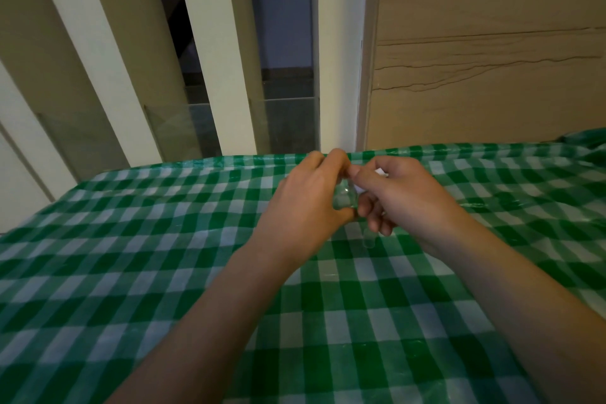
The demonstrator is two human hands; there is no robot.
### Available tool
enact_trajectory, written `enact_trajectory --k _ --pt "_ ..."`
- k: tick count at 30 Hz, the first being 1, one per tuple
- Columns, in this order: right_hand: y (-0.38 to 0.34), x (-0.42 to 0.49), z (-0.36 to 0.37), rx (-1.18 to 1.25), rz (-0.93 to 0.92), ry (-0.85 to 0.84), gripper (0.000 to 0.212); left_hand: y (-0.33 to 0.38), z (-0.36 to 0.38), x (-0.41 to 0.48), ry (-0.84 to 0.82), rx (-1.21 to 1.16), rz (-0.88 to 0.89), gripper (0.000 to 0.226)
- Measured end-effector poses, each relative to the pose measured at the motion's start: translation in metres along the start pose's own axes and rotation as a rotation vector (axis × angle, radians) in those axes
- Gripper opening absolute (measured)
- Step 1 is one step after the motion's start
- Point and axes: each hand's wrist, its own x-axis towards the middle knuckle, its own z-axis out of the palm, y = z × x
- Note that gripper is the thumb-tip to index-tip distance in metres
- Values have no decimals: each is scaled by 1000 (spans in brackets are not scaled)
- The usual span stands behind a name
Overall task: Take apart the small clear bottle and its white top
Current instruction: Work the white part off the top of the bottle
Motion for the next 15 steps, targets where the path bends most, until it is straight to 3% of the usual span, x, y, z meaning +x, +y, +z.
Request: enact_trajectory --k 10,15 --pt "2 -1 1 -180 -78 53 26 -2 -4 3 -22 -20 -74 43" --pt "-1 -2 0 -346 -197 22 16 -10 -12 3 -99 -206 -163 45"
